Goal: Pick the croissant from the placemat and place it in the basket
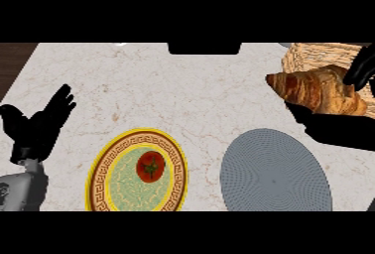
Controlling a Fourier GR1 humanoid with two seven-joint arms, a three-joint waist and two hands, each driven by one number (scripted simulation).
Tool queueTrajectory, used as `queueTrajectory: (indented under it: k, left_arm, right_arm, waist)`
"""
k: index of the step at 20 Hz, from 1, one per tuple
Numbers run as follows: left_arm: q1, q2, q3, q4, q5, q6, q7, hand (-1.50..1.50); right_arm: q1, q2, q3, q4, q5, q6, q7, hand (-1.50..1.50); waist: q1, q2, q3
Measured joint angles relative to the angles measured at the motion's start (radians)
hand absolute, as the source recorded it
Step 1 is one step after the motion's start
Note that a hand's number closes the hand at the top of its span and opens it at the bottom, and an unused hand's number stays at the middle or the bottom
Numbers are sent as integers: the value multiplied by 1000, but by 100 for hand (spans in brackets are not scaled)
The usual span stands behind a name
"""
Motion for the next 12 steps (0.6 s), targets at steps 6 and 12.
queueTrajectory:
  k: [6,12]
  left_arm:
    - [-14,-5,2,13,-7,9,0,0]
    - [-13,-8,8,42,-9,4,-26,0]
  right_arm:
    - [-40,-113,-147,224,-43,-57,-138,150]
    - [-34,-218,-238,439,-83,-120,-332,150]
  waist:
    - [-2,1,1]
    - [-2,1,1]
